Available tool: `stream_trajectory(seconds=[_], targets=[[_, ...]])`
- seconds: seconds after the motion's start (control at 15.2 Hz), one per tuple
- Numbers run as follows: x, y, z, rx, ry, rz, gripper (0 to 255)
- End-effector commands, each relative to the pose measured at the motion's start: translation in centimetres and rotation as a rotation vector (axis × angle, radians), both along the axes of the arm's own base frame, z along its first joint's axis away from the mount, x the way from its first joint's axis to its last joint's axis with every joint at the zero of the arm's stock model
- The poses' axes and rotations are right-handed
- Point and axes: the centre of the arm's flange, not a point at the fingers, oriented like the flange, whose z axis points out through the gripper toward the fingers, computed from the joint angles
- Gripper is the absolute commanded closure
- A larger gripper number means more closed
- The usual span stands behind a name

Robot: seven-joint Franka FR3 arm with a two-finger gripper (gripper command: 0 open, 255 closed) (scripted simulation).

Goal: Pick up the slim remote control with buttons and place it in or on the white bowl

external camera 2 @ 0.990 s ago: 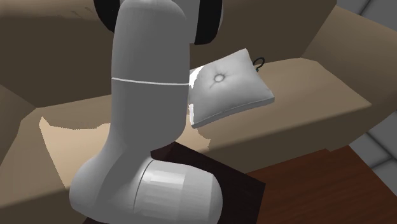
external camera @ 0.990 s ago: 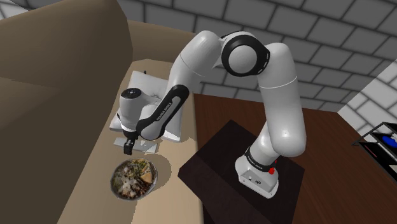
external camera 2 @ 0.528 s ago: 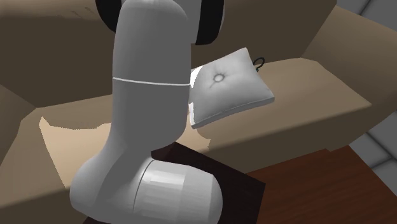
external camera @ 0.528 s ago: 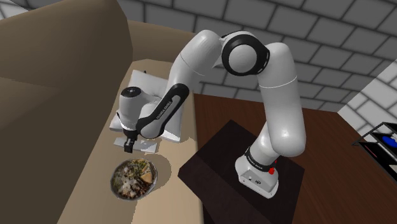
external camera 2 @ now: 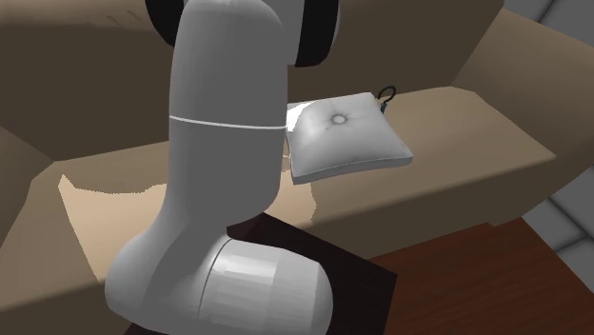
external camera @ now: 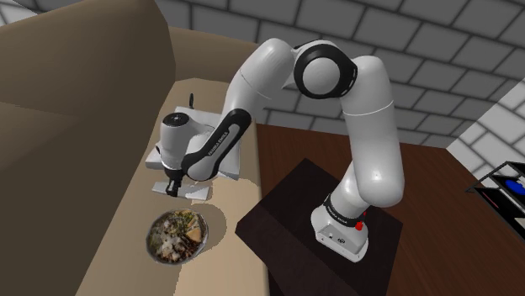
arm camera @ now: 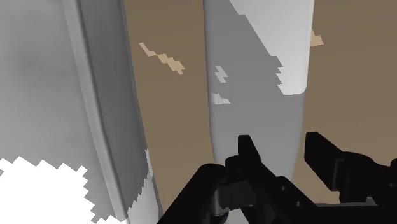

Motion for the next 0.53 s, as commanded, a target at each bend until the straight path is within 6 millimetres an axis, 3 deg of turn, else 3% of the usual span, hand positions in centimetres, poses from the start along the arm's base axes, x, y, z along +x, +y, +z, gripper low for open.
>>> stream_trajectory(seconds=[0.0, 0.26, 0.33, 0.4, 0.46], targets=[[0.1, -1.0, 0.0, -0.012, 0.014, -0.012, 255], [0.1, -1.0, 2.1, -0.012, 0.014, -0.012, 255], [0.1, -0.9, 1.6, -0.012, 0.013, -0.012, 255], [0.1, -0.9, 1.6, -0.012, 0.013, -0.012, 0], [0.0, -2.0, 1.6, -0.026, 0.022, -0.004, 0]])
